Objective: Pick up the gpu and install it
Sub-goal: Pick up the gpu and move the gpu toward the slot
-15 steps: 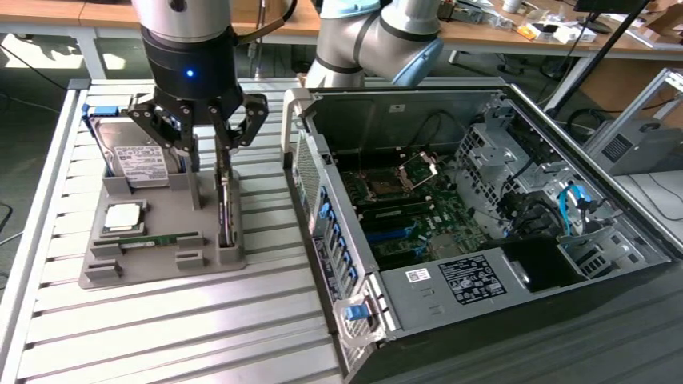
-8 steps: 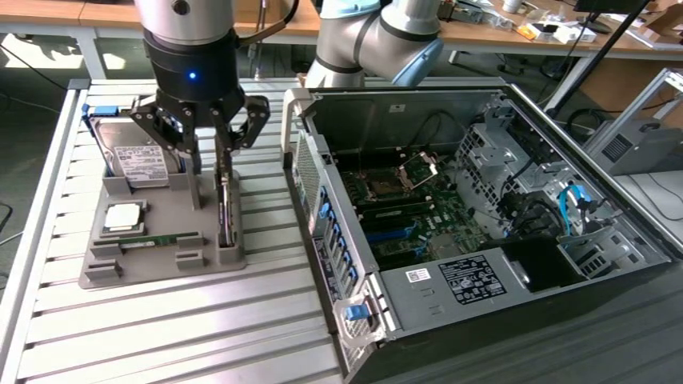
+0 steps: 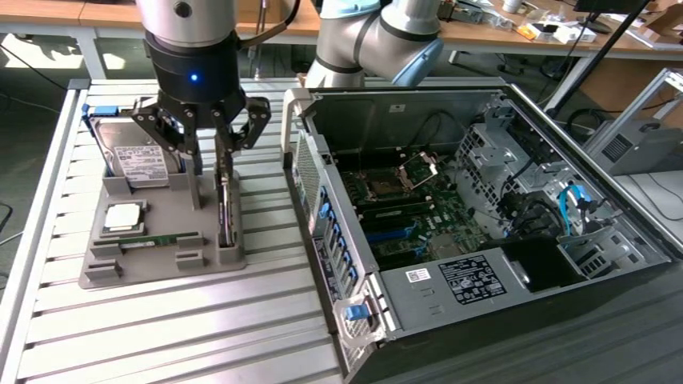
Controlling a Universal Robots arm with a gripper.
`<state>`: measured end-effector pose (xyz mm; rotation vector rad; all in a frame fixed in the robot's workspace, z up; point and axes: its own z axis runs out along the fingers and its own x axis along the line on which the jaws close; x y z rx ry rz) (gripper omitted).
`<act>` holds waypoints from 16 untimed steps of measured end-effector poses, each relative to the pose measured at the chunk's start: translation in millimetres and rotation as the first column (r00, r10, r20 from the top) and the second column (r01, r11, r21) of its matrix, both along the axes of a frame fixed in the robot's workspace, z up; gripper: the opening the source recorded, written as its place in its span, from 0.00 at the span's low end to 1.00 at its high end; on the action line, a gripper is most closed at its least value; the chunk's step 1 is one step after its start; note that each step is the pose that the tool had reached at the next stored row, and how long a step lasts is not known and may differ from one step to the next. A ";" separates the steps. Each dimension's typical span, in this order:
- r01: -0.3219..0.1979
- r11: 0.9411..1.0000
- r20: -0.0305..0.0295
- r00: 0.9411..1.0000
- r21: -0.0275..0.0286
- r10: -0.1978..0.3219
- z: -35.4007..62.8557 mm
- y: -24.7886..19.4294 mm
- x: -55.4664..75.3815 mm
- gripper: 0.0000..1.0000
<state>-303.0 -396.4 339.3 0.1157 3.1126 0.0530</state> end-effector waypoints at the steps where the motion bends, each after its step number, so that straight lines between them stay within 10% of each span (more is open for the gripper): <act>1: 0.000 1.000 0.000 1.000 0.000 0.000 -0.2 0.0 0.1 0.42; 16: 0.000 1.000 0.000 1.000 0.000 0.000 -3.9 0.0 0.9 0.42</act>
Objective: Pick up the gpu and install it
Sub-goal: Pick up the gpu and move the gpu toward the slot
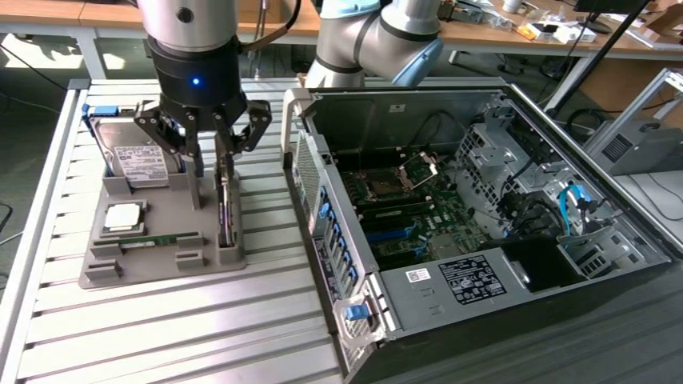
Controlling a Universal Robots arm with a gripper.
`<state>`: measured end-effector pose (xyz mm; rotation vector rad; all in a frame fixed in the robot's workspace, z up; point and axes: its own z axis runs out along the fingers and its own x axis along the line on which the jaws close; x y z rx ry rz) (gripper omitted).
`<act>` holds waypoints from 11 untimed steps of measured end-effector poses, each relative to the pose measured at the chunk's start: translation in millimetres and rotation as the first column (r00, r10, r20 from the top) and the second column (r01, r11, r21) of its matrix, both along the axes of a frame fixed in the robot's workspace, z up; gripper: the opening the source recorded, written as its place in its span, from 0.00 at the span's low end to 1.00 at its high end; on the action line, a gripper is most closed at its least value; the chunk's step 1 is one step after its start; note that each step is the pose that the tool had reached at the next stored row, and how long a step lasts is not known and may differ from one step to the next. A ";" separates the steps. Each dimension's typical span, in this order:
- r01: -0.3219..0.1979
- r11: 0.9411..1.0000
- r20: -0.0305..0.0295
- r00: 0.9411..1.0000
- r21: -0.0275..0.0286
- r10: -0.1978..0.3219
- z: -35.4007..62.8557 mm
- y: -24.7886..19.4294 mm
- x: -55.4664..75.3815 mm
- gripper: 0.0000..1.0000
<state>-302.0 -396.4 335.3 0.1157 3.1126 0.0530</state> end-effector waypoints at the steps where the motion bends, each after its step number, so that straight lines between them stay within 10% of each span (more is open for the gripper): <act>1: 0.000 1.000 0.000 1.000 0.000 0.000 -0.2 0.0 0.0 0.42; 11: 0.000 1.000 0.000 1.000 -0.001 0.000 -4.1 0.0 0.7 0.42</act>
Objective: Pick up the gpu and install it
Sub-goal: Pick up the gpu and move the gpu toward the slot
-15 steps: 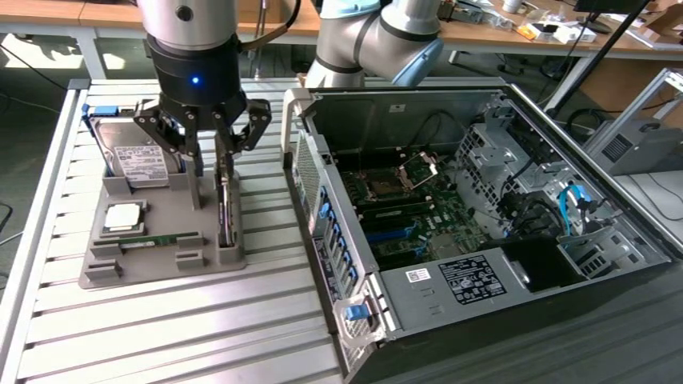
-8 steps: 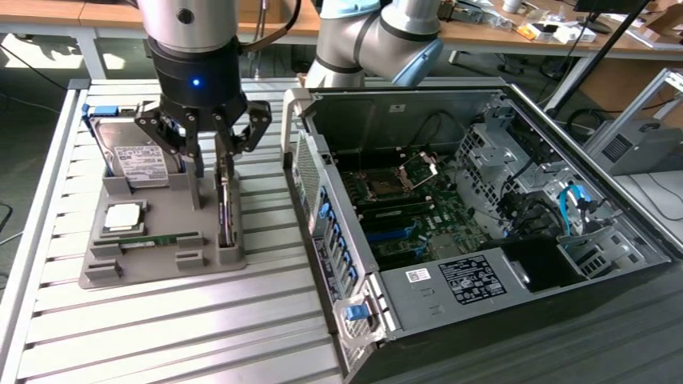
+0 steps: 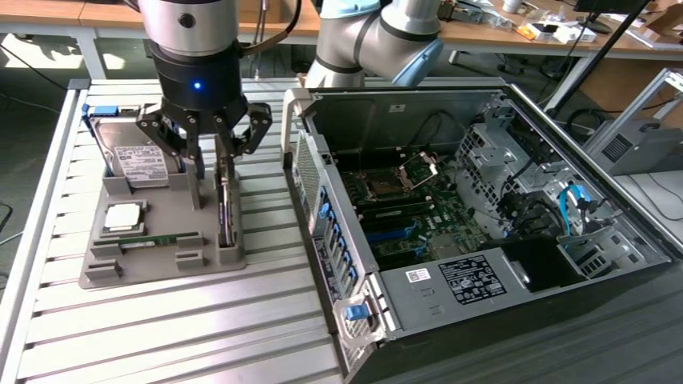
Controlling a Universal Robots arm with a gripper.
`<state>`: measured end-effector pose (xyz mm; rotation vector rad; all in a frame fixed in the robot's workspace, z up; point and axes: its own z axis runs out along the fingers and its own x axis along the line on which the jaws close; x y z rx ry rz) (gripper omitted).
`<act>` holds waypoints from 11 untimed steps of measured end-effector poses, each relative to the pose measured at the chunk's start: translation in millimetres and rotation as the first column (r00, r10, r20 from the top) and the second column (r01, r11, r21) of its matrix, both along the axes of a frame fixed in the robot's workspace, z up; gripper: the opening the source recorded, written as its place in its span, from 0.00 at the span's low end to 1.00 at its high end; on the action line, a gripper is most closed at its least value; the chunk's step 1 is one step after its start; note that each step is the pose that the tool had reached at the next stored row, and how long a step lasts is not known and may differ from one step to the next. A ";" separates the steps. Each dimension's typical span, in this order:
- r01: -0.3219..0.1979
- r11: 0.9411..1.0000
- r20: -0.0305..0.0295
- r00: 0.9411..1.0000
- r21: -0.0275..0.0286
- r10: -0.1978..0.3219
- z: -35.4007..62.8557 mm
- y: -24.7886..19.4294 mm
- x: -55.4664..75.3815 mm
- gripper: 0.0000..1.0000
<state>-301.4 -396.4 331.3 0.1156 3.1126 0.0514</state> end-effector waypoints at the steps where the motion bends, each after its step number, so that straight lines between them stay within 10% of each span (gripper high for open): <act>1: 0.000 1.000 0.000 1.000 0.000 0.000 -0.4 0.0 0.1 0.42; 11: 0.000 1.000 0.000 1.000 -0.003 0.000 -3.9 0.0 0.7 0.42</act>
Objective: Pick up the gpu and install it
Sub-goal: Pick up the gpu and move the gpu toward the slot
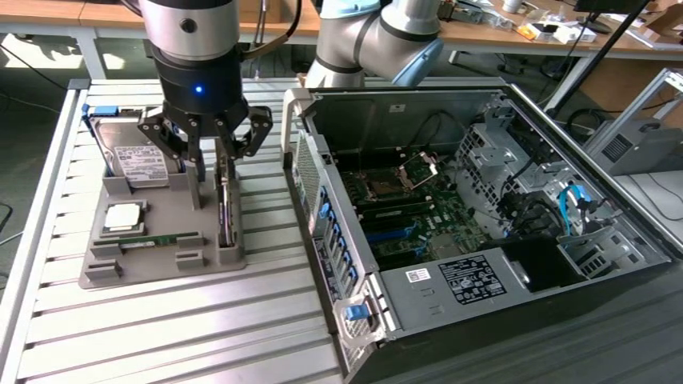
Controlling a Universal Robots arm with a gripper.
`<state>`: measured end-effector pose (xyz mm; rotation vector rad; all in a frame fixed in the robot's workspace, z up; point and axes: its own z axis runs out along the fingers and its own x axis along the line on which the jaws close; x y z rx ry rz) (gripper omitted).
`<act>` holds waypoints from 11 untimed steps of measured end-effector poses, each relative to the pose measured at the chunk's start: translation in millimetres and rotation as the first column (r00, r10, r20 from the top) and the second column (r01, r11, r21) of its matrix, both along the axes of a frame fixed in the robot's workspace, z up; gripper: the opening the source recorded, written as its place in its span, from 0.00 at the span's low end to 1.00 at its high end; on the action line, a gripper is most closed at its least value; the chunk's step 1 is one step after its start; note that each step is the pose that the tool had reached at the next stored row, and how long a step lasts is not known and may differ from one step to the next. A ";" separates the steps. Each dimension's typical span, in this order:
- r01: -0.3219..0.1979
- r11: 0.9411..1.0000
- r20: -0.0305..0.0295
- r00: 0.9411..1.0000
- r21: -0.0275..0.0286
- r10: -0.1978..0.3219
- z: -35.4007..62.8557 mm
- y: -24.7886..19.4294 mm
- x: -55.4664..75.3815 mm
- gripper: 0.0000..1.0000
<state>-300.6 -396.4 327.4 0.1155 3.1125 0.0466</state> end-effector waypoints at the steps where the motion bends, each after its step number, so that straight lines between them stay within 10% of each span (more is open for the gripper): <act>1: 0.000 1.000 0.000 1.000 0.000 0.000 -0.3 0.0 0.0 0.42; 11: 0.000 1.000 0.000 1.000 -0.003 0.000 -3.5 0.0 0.6 0.42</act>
